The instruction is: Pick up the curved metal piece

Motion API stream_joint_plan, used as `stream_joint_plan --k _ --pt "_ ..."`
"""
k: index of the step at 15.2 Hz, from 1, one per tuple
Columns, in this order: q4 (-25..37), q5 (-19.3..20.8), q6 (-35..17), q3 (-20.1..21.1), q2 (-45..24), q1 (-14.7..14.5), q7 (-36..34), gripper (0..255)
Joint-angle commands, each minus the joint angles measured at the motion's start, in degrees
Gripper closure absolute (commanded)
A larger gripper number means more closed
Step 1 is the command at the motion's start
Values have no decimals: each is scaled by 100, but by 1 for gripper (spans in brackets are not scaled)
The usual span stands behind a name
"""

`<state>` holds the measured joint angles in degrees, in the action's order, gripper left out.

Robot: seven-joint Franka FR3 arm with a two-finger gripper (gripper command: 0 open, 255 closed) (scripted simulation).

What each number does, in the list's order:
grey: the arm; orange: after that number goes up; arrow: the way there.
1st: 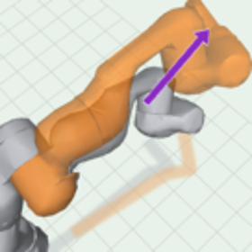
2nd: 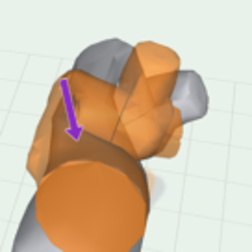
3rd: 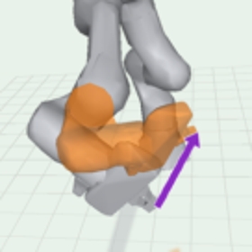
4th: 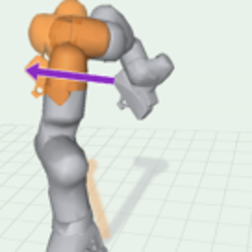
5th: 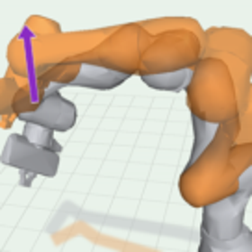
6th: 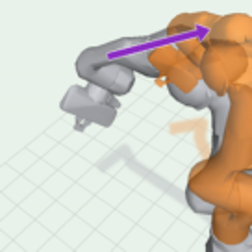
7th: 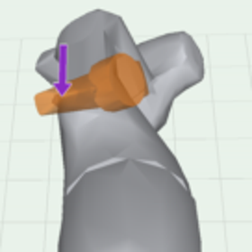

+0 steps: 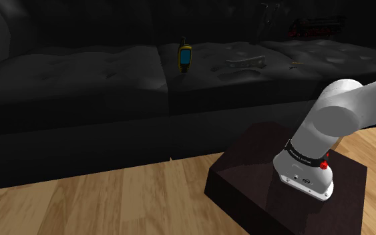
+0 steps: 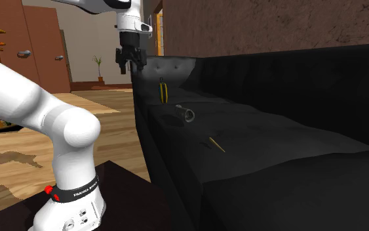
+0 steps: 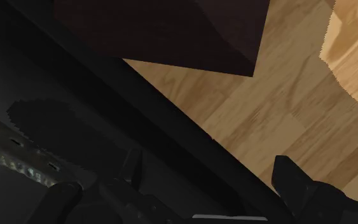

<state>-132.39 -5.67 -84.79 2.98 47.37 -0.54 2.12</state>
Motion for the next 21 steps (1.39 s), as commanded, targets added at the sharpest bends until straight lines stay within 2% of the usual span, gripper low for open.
stream_joint_plan --k 1,7,13,19,21 --pt "0 0 0 0 0 0 0 0" --pt "-269 716 -276 -1120 -229 -327 2251 0" --pt "-84 1307 -701 -2201 -997 -709 4473 0" --pt "485 1519 -1198 -3191 -2205 -1211 6702 0" --pt "496 1513 -1331 -3299 -2368 -1263 6954 0"
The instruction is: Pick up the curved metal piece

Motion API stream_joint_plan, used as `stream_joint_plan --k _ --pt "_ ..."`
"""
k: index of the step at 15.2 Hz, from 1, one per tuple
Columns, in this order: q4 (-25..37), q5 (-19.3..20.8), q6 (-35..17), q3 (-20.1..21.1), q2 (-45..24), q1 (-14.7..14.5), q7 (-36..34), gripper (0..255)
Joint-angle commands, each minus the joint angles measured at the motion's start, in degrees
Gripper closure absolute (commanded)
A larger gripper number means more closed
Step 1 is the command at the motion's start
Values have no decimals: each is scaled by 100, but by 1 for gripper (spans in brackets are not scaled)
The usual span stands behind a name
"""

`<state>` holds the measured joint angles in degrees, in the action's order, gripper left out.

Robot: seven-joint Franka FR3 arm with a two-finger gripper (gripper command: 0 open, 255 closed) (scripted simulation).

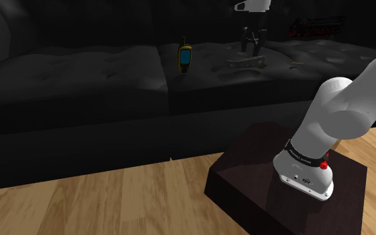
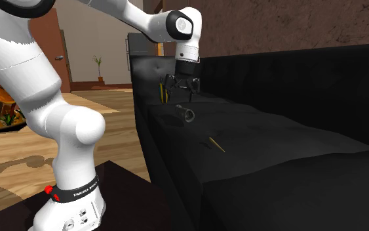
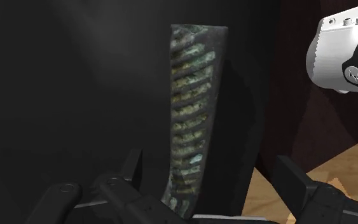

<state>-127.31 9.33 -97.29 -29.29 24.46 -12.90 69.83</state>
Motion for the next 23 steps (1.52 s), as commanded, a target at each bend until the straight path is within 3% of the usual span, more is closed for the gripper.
stream_joint_plan --k 1,8,9,18,23 --pt "-80 17 -158 -84 -88 -23 187 0" --pt "-443 35 -599 -162 -168 -13 210 0" --pt "-442 35 -595 -161 -165 -12 210 255" --pt "-443 34 -599 -162 -169 -13 210 255" --pt "-119 19 -204 -91 -94 -21 189 255"
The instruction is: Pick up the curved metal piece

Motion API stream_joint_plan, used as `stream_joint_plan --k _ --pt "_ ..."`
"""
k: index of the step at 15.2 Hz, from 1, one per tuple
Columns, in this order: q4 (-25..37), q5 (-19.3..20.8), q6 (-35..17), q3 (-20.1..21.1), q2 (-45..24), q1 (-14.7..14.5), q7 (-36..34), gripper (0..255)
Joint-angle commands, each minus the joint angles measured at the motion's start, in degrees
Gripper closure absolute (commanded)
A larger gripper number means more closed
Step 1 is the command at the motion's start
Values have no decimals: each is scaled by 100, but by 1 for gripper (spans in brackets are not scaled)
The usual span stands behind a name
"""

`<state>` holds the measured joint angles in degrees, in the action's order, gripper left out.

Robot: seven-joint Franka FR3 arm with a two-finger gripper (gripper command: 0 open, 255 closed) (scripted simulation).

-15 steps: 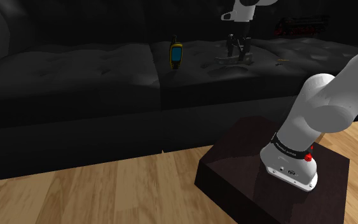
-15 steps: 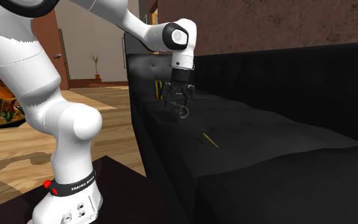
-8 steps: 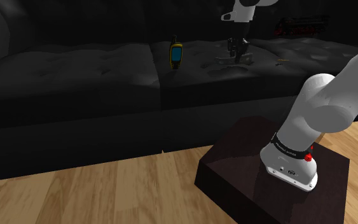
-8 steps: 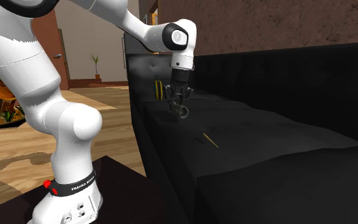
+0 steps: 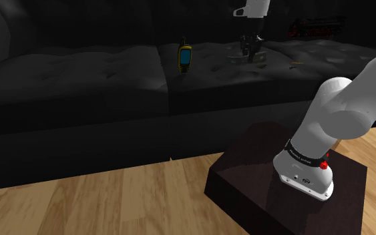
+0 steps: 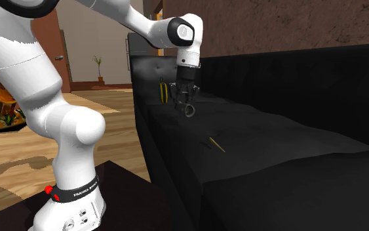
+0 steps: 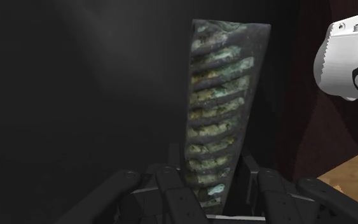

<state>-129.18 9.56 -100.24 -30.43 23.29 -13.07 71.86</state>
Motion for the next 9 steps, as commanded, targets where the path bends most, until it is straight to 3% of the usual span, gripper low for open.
stream_joint_plan --k 1,9 --pt "136 -8 170 37 34 -6 -17 255" --pt "720 -52 787 127 66 -34 -28 255"
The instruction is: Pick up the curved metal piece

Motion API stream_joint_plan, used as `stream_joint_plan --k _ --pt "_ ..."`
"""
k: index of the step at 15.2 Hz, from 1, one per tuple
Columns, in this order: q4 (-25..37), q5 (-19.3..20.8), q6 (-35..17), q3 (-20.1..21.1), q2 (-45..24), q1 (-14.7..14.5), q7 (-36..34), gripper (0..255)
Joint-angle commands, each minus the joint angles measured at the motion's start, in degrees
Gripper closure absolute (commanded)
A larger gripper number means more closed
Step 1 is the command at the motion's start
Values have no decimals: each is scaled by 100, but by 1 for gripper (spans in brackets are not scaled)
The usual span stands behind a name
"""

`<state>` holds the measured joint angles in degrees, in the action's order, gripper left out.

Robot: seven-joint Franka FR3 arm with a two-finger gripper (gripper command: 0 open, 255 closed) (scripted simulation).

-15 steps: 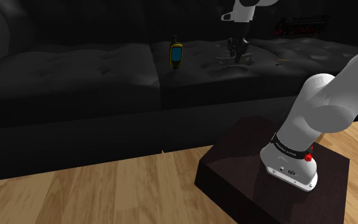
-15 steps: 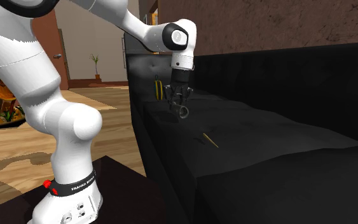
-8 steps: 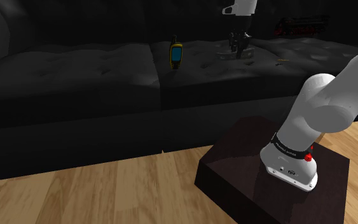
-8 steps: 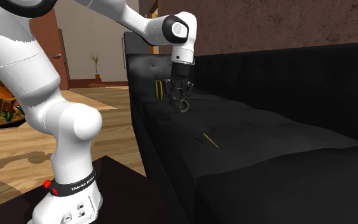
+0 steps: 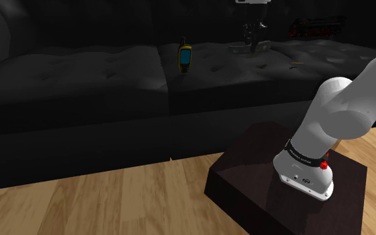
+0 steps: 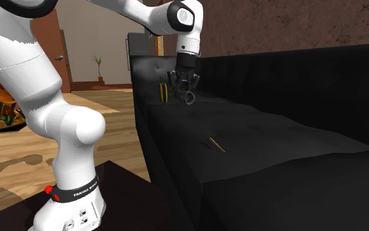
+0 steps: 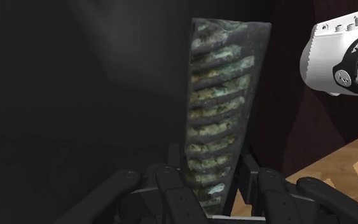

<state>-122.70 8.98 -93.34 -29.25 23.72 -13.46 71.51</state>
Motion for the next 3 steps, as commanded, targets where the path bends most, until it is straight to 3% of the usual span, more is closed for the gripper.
stream_joint_plan --k 1,3 --pt "150 -1 173 19 22 1 7 255" --pt "162 -2 184 20 22 0 7 255"
